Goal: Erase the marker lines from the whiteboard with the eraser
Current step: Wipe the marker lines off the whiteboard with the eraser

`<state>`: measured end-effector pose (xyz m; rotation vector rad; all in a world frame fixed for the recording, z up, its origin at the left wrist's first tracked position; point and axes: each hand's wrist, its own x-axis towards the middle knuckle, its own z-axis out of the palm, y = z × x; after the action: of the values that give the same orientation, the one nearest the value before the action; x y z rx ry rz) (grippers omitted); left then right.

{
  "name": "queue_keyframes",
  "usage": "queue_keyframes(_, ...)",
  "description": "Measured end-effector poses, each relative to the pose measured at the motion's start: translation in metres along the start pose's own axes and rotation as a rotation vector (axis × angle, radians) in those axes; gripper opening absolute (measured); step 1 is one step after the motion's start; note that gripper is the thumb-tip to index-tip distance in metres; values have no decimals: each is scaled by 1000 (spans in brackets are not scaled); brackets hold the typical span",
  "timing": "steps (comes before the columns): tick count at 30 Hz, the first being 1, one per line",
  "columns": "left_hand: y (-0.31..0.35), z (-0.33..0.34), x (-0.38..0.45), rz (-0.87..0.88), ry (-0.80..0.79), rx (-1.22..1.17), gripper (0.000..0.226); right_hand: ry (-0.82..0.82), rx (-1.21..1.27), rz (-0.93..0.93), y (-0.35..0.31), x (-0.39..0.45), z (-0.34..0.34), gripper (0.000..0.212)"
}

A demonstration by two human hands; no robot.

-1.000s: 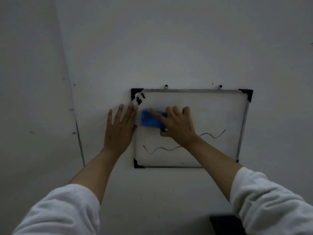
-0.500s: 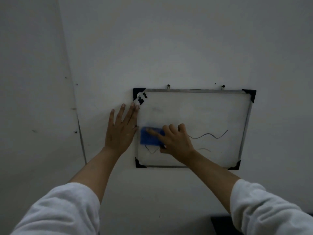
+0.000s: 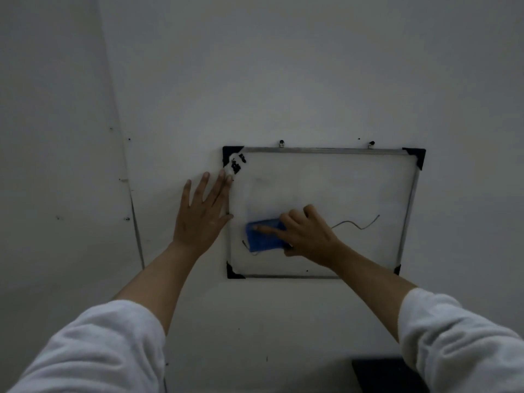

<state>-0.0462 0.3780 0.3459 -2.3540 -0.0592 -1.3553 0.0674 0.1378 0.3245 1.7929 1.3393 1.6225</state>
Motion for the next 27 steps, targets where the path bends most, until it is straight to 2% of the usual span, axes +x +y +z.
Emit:
queue_keyframes(1,-1,-1,0,4,-7,4,80,2,-22,0,10,1,1,88)
queue_keyframes(2,-1,-2,1,9,-16,16,82,10,-29,92,20,5,1,89)
queue_keyframes(5,-2,-4,0,17,-43,57,86,57,36,574,33,13,-5,86)
queue_keyframes(6,-1,-5,0,16,-50,62,88,78,65,638,28,10,-5,82)
queue_keyframes(8,0,-6,0,7,-64,45,92,90,118,534,9,-2,-1,84)
queue_keyframes(10,2,-7,0,-9,-91,7,98,57,100,264,-8,-15,1,88)
queue_keyframes(12,5,-8,0,-36,-108,-25,100,30,39,114,-1,-16,-1,85)
queue_keyframes(14,6,-9,1,-50,-104,-30,101,52,6,222,16,1,-3,83)
queue_keyframes(17,4,-9,1,-39,-92,-24,101,111,42,616,36,34,-12,75)
queue_keyframes(18,3,-9,0,-40,-89,-25,101,124,57,683,34,41,-14,73)
queue_keyframes(20,2,-10,0,-60,-98,-31,104,140,90,623,21,41,-14,74)
queue_keyframes(24,4,-13,1,-104,-164,-82,109,34,2,55,-2,18,-10,83)
queue_keyframes(25,4,-13,1,-105,-168,-82,109,37,-27,28,5,20,-10,83)
queue_keyframes(27,4,-13,1,-102,-159,-70,109,69,-27,223,23,35,-11,85)
